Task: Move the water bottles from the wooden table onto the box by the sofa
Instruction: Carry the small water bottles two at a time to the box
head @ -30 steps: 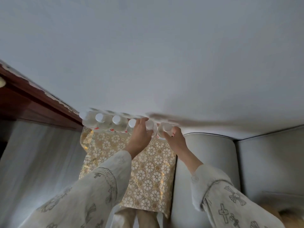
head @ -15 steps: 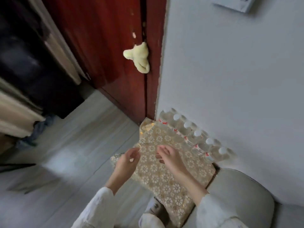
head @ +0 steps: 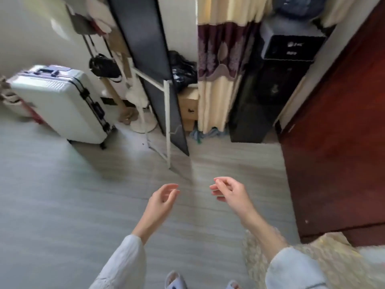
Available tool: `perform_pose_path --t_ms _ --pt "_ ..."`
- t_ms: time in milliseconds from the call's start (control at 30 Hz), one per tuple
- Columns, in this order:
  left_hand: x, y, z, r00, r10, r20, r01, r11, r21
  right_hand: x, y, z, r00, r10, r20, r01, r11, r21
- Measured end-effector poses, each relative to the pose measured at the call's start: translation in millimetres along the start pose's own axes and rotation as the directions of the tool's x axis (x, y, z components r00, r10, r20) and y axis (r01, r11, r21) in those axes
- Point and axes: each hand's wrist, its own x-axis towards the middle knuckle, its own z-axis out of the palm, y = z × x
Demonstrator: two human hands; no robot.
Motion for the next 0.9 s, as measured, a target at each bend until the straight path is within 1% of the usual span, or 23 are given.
perform_pose_path --t_ms 67,167,267,400,533,700,900 --pt "-4.9 -10.3 -56.4 0.991 -0.023 -0.134 0.016 0.998 -0.058 13.9 -25.1 60.2 0.991 -0.03 0.131 0.036 0.998 -0.045" --pt "-16.3 -28.4 -129.6 0.941 -0.076 -0.331 0.024 0.987 -0.157 31.8 -58.4 147.6 0.943 -0.084 0.324 0.123 0.987 -0.103" --pt "-29.6 -52.3 -189.7 0.86 -0.166 -0.483 0.044 0.966 -0.253 44.7 -85.0 227.4 0.861 -0.122 0.494 0.219 0.965 -0.143" --pt "-36.6 -76.2 -259.8 0.755 -0.241 -0.61 0.055 0.95 -0.307 60.3 -117.0 319.2 0.744 -0.138 0.653 0.298 0.944 -0.139" --pt "-18.0 -88.1 -335.0 0.649 -0.285 -0.705 0.046 0.94 -0.338 86.1 -153.3 409.6 0.64 -0.145 0.755 0.347 0.931 -0.116" --pt "17.1 -91.5 -431.0 0.518 -0.316 -0.795 0.01 0.932 -0.363 132.8 -201.1 517.4 0.528 -0.149 0.836 0.401 0.912 -0.091" --pt "46.5 -100.1 -526.8 0.41 -0.361 -0.838 -0.022 0.914 -0.404 172.0 -249.4 634.3 0.427 -0.118 0.897 0.43 0.898 -0.087"
